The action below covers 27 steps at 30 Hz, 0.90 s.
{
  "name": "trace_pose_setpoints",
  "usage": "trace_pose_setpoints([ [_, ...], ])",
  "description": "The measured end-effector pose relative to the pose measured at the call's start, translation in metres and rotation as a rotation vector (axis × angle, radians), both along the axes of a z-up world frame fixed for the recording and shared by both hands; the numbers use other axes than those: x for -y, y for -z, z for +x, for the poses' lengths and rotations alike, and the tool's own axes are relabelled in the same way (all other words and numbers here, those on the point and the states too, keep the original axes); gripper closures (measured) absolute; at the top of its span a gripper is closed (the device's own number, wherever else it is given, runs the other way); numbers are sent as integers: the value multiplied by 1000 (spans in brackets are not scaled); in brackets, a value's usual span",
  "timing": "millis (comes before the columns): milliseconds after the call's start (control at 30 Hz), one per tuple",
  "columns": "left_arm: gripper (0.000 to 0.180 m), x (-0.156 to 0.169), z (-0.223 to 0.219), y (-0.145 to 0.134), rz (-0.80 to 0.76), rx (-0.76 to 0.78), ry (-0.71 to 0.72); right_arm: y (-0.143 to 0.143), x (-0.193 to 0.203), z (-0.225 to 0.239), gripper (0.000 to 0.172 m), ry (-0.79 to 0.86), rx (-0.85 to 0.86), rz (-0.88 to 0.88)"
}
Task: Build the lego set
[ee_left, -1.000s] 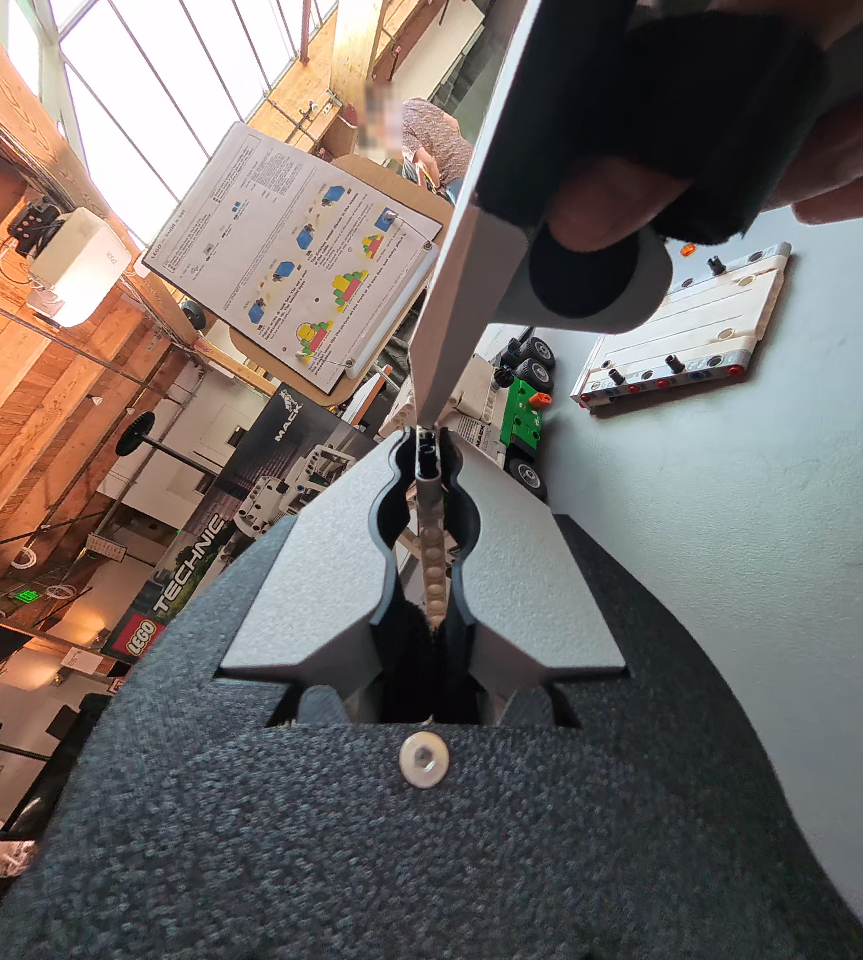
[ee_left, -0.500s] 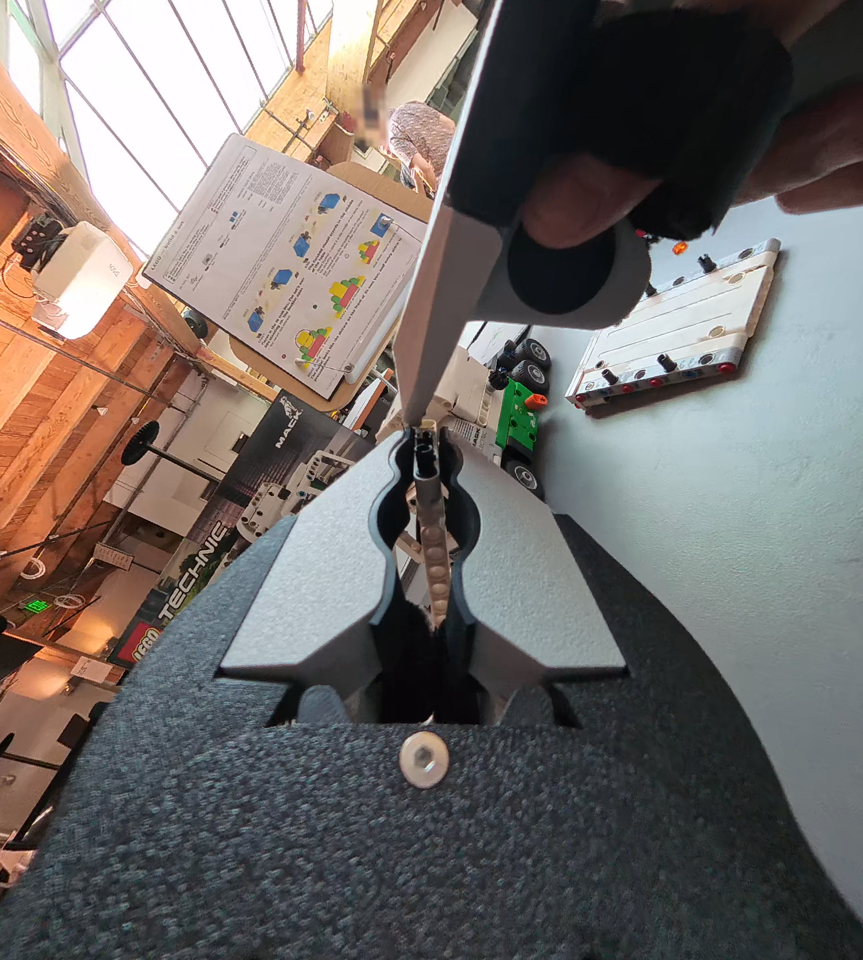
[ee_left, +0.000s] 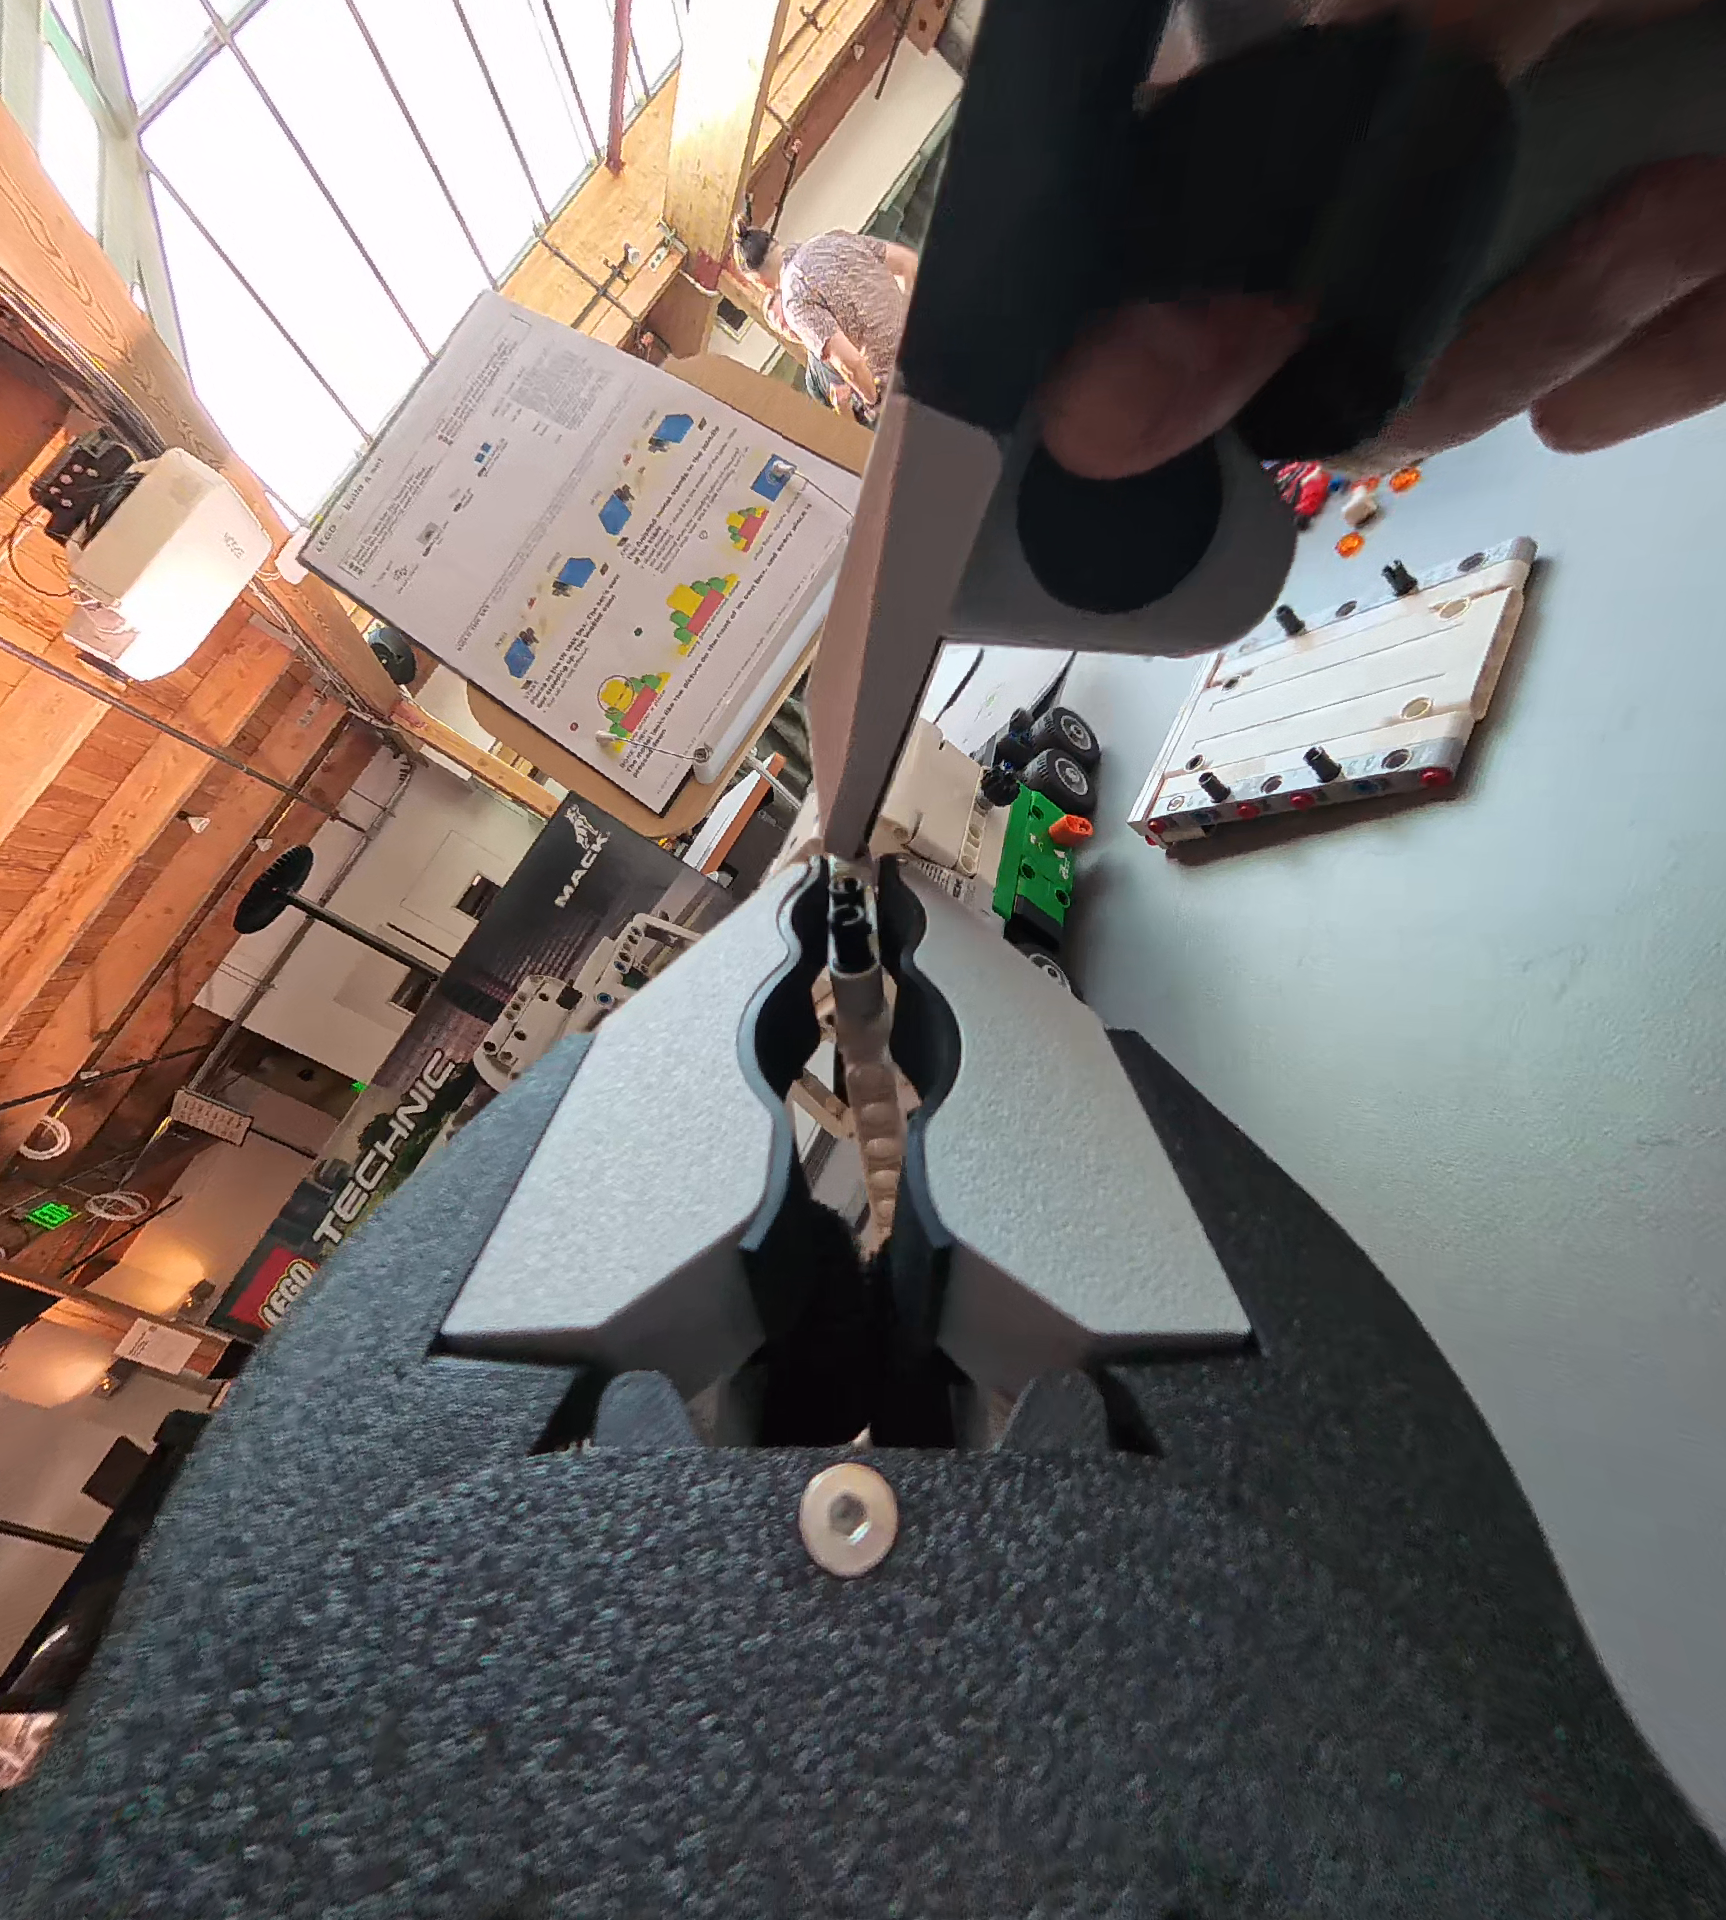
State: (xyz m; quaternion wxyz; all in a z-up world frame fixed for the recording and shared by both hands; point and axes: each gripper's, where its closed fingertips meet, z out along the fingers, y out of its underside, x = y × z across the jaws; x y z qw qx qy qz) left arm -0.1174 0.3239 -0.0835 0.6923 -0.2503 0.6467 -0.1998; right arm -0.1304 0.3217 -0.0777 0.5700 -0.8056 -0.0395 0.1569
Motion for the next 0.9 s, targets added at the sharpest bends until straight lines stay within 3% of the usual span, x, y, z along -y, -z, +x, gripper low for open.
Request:
trace_pose_setpoints([
  [167,175,0,3,7,53,-32,-42,8,0,3,168,74,269,-36],
  [267,176,0,5,8,30,-47,-47,9,0,4,168,67,200,-54],
  [467,175,-3,12,18,-49,-100,-22,17,-3,12,168,151,239,-155],
  [900,175,-11,11,11,-219,-92,22,9,-14,10,165,125,267,-219],
])
